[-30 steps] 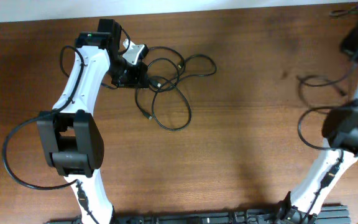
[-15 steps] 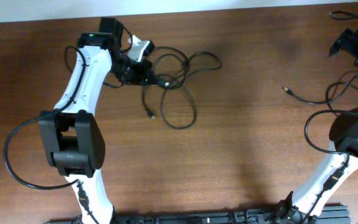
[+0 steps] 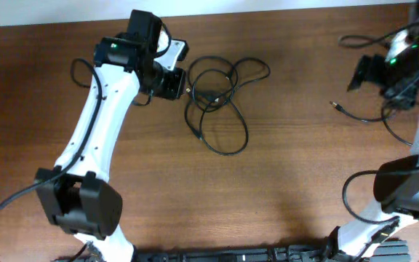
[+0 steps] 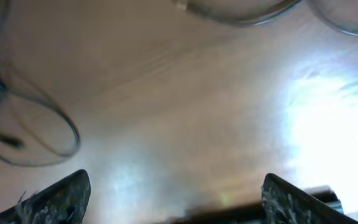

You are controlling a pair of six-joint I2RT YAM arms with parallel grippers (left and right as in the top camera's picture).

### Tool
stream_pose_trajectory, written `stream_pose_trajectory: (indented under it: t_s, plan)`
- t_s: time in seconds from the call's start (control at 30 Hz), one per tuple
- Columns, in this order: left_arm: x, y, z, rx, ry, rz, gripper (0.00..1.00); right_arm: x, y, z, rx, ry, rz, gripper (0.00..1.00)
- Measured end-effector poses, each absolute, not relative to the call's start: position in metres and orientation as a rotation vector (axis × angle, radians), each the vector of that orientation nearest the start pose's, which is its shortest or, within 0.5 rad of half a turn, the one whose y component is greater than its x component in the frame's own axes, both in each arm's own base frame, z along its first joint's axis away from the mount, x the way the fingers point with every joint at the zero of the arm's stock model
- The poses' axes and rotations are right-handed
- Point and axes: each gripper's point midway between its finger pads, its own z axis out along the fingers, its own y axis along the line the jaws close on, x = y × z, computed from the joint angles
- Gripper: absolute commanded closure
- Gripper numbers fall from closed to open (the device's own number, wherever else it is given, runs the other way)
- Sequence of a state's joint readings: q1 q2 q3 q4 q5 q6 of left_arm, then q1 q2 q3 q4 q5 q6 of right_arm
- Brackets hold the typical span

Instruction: Untangle cables

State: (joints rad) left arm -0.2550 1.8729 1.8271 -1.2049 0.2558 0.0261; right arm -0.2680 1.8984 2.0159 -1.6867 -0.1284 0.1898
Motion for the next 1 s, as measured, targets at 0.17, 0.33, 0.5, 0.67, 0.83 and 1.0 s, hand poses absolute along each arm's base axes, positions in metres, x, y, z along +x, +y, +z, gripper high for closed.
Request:
stream_pose_trajectory:
  t_s: [0.17,0.33,0.5,0.67,0.83,1.0]
  plan:
    - [0.408,-0.079,0.198,0.157,2.792,-0.088,0.05,0.349,0.029,0.180,0.153,3.139,0.203,0.01]
    - [0.410,-0.037,0.198,-0.025,2.808,-0.032,0.02,0.377,0.148,0.181,-0.319,2.933,0.256,0.02]
    - [0.411,-0.022,0.198,-0.086,2.806,-0.024,0.00,0.374,0.227,0.127,-0.515,2.960,0.270,0.01]
    - [0.411,-0.011,0.198,-0.123,2.806,-0.014,0.01,0.370,0.290,0.066,-0.662,2.953,0.280,0.10]
    - [0.411,-0.011,0.198,-0.123,2.807,-0.014,0.00,0.361,0.298,0.022,-0.696,3.025,0.240,0.25]
    - [0.410,-0.011,0.198,-0.122,2.807,-0.013,0.02,0.356,0.294,0.010,-0.642,3.081,0.215,0.96]
